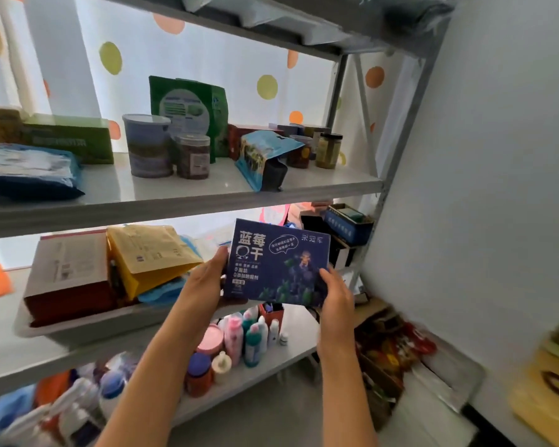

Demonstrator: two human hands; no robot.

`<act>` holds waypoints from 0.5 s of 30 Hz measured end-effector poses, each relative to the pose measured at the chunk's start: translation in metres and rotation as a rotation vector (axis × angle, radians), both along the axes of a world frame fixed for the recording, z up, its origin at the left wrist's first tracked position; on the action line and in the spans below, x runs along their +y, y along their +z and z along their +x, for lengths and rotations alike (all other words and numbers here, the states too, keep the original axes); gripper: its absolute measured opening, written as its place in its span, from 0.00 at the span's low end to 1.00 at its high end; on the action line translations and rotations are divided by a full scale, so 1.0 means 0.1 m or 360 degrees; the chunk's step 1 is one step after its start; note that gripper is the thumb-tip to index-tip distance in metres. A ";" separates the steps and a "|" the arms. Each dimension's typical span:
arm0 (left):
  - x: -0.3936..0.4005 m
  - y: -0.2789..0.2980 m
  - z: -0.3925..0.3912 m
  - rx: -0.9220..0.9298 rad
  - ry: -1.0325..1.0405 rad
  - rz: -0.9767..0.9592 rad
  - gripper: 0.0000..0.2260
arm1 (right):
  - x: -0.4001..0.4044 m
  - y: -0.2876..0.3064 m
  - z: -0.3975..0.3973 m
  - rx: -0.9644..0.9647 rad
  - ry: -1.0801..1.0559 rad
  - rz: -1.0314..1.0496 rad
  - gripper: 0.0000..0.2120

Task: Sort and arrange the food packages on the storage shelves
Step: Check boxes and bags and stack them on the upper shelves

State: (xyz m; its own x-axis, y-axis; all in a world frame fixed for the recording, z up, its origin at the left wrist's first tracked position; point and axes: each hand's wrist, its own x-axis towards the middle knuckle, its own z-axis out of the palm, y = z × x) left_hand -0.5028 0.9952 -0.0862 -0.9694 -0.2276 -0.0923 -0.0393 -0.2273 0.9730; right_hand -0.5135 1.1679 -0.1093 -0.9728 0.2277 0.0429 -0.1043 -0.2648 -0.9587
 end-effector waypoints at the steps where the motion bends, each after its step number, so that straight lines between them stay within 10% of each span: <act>1: 0.04 0.04 0.01 0.0019 -0.0041 -0.0023 0.16 | 0.06 0.01 0.01 0.0015 -0.0041 0.0021 0.11; 15: 0.52 0.12 -0.26 -0.0091 -0.0222 -0.0298 0.18 | 0.62 -0.07 -0.03 -0.0407 -0.0149 -0.0133 0.09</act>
State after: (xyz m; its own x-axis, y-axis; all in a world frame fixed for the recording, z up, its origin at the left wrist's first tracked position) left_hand -0.5290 1.0471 -0.0741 -0.9870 -0.1105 -0.1164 -0.1136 -0.0315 0.9930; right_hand -0.5167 1.2299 -0.1162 -0.9241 0.3097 -0.2240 0.1104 -0.3449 -0.9321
